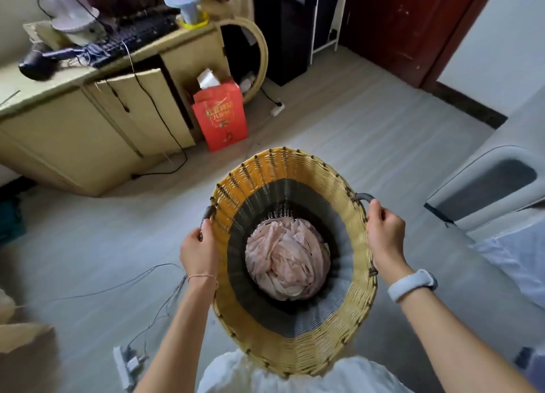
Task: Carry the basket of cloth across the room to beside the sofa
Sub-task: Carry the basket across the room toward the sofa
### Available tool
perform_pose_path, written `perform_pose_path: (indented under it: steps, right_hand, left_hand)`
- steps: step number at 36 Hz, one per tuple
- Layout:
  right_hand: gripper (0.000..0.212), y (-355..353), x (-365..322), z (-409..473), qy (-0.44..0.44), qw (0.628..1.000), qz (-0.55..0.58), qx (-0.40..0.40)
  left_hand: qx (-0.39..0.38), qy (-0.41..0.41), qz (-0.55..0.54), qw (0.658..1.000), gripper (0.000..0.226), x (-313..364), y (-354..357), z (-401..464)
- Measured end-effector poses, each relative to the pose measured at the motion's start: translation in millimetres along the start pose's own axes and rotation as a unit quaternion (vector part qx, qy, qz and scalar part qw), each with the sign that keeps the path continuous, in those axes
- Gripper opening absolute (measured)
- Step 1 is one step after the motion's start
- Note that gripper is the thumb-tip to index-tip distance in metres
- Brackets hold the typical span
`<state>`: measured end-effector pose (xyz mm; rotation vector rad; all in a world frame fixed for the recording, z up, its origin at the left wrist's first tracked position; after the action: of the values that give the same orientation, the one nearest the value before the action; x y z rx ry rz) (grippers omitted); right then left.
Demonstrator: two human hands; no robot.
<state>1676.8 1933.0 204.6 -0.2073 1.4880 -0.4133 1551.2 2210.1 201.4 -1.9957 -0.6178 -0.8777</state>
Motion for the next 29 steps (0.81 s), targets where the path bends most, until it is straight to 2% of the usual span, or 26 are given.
perform_pose_path:
  steps: [9, 17, 24, 29]
  right_hand:
    - [0.048, 31.7, 1.7, 168.8, 0.069, 0.993, -0.033, 0.090]
    - [0.046, 17.7, 12.7, 275.1, 0.127, 0.973, -0.032, 0.192]
    - [0.046, -3.2, 30.1, 389.8, 0.123, 0.962, -0.045, 0.238]
    - [0.046, -26.2, 59.3, 498.6, 0.137, 0.959, -0.044, 0.243]
  left_hand:
    - [-0.082, 0.057, 0.063, 0.993, 0.048, 153.3, 147.1, 97.9]
    - [-0.142, 0.123, 0.082, 0.979, 0.046, 281.7, 263.7, 120.7]
    - [-0.187, 0.141, 0.100, 0.967, 0.036, 349.8, 386.2, 137.2]
    - [-0.175, 0.120, 0.109, 0.971, 0.044, 399.4, 479.9, 139.2]
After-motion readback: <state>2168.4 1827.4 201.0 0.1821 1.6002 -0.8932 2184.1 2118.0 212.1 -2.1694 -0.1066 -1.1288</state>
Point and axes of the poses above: each hand's wrist, its own z-axis towards the middle knuckle, its own y-axis out of the palm, x = y × z, the point moved 3 cm from there along z, towards the middle knuckle, and after that the axes turned 12 degrees about -y, right-handed, at the moved point
